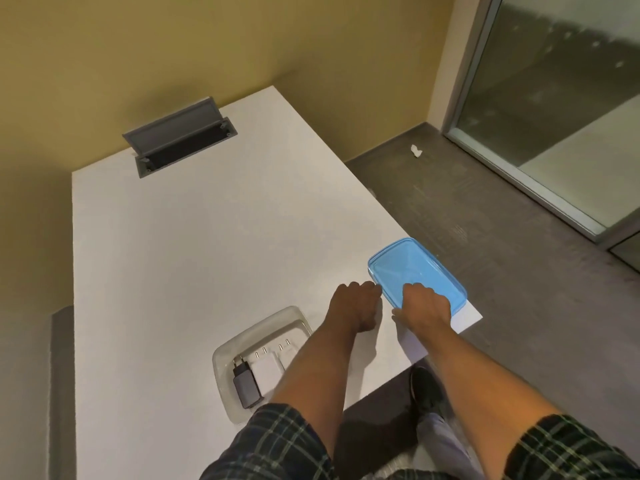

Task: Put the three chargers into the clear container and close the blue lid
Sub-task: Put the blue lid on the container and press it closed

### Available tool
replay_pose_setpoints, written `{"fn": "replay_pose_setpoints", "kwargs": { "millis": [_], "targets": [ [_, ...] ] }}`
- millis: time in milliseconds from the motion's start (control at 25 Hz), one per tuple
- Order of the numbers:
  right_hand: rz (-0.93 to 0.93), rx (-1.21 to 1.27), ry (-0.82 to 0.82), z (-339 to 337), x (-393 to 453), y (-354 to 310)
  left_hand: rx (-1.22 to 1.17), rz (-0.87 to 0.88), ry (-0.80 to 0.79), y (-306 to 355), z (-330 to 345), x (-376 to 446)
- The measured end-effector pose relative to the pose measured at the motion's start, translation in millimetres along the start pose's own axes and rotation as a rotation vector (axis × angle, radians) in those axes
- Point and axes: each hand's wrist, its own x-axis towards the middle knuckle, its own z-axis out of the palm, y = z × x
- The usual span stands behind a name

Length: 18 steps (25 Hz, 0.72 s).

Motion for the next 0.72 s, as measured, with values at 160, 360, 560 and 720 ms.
{"fn": "replay_pose_setpoints", "kwargs": {
  "millis": [160, 360, 560, 720],
  "targets": [
    [-0.014, 0.021, -0.009, 7.3, 2.1, 6.0, 0.038, 0.027, -0.029, 5.9, 12.6, 7.3],
    [-0.065, 0.01, -0.025, 16.0, 5.9, 10.7, 0.039, 0.072, 0.021, 8.1, 17.3, 15.6],
    [-0.152, -0.018, -0.025, 20.1, 6.7, 11.6, 0.026, 0.077, -0.007, 8.7, 13.8, 20.2],
    [-0.249, 0.101, 0.064, 13.5, 2.2, 9.4, 0.048, 0.088, 0.006, 3.0, 7.6, 18.2]
  ]
}}
